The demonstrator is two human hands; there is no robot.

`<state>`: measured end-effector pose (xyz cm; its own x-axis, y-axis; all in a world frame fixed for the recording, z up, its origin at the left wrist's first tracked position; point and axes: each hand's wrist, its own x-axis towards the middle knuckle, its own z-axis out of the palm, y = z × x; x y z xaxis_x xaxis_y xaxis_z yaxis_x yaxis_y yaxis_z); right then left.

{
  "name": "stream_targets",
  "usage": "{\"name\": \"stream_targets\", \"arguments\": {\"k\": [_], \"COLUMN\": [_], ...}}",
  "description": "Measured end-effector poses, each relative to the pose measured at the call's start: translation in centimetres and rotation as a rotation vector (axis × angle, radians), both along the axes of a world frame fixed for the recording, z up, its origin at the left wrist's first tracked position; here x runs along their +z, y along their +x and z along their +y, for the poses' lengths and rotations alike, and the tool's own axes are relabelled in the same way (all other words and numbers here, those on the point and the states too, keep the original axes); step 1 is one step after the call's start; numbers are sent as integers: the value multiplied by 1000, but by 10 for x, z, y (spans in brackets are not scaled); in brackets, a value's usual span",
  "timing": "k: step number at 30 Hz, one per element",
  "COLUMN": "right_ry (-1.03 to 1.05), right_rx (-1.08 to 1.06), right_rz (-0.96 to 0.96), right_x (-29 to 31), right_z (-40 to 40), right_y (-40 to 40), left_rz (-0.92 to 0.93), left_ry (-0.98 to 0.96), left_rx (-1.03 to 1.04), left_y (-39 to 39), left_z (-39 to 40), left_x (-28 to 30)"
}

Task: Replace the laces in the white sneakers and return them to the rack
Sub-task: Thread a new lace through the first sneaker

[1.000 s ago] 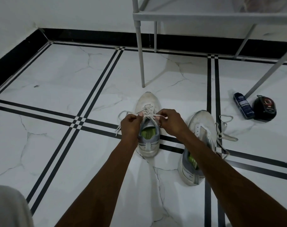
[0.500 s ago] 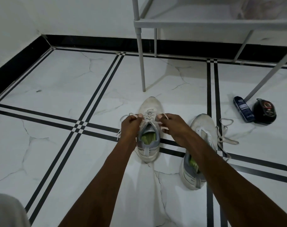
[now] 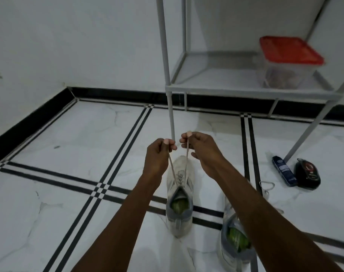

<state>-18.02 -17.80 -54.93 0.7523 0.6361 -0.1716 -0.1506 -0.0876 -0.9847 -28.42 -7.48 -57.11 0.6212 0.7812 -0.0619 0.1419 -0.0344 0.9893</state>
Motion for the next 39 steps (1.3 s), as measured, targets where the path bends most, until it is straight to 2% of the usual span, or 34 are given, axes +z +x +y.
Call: {"name": "stream_targets", "arguments": {"k": [16, 20, 27, 33, 39], "right_ry": [83, 17, 47, 81, 178], "right_rx": [-78, -105, -214, -158, -127], "right_rz": [-354, -445, -415, -431, -294], "right_x": [119, 135, 155, 156, 156], "right_z": [25, 30, 36, 42, 43], "right_y": [15, 16, 19, 14, 10], "left_rz": [-171, -221, -290, -310, -355], "left_ry": [206, 249, 170, 194, 92], "left_rx": [48, 59, 56, 68, 71], "left_y": [41, 43, 45, 44, 43], "left_z": [13, 14, 18, 19, 19], "left_x": [124, 140, 157, 161, 165]}}
